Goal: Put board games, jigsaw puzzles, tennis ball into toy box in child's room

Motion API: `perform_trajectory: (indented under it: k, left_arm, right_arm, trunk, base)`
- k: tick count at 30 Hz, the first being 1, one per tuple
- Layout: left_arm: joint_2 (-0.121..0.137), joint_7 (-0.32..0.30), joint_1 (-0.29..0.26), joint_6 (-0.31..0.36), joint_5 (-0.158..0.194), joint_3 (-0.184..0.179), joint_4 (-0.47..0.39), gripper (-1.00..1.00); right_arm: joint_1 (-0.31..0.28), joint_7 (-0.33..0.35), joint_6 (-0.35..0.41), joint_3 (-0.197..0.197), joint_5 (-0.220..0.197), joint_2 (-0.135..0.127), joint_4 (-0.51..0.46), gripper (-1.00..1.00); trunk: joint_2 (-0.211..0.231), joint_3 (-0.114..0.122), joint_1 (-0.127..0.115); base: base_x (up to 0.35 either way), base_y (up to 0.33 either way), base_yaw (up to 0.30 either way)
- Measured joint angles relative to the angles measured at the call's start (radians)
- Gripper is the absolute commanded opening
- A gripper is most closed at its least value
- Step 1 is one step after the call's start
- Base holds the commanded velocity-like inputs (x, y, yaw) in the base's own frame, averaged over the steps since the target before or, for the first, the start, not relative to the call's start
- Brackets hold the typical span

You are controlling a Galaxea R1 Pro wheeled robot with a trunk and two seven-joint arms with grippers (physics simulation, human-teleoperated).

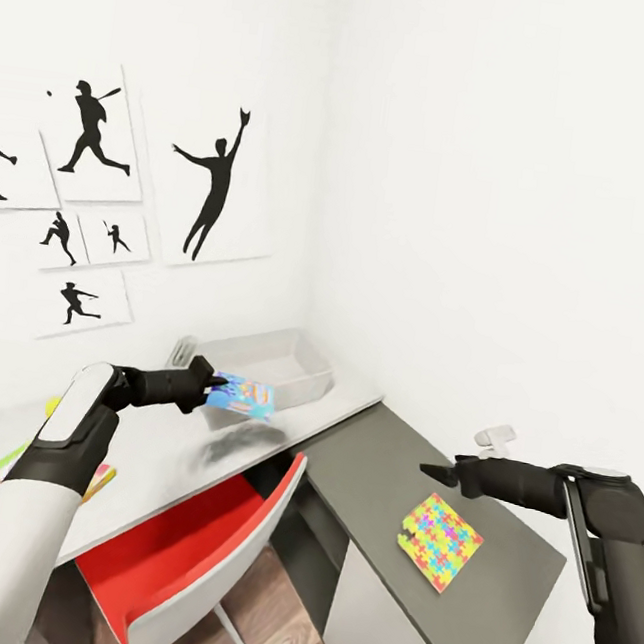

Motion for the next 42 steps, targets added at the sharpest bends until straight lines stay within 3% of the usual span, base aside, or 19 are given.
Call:
perform_trajectory:
  k: [14,42]
  left_arm:
    - [-0.002,-0.016,0.000,0.006,-0.003,-0.001,-0.025,-1.00]
    - [0.015,-0.012,0.017,0.013,0.004,0.007,-0.069,-1.00]
  right_arm:
    - [0.002,0.002,0.000,-0.012,-0.003,0.002,0.000,1.00]
    - [-0.005,0.002,0.000,-0.030,-0.003,-0.003,0.000,1.00]
  trunk:
    - [0.000,-0.001,0.000]
    - [0.000,0.011,0.000]
  base:
    - [0.300,0.053,0.011]
    - [0.011,0.057,-0.276]
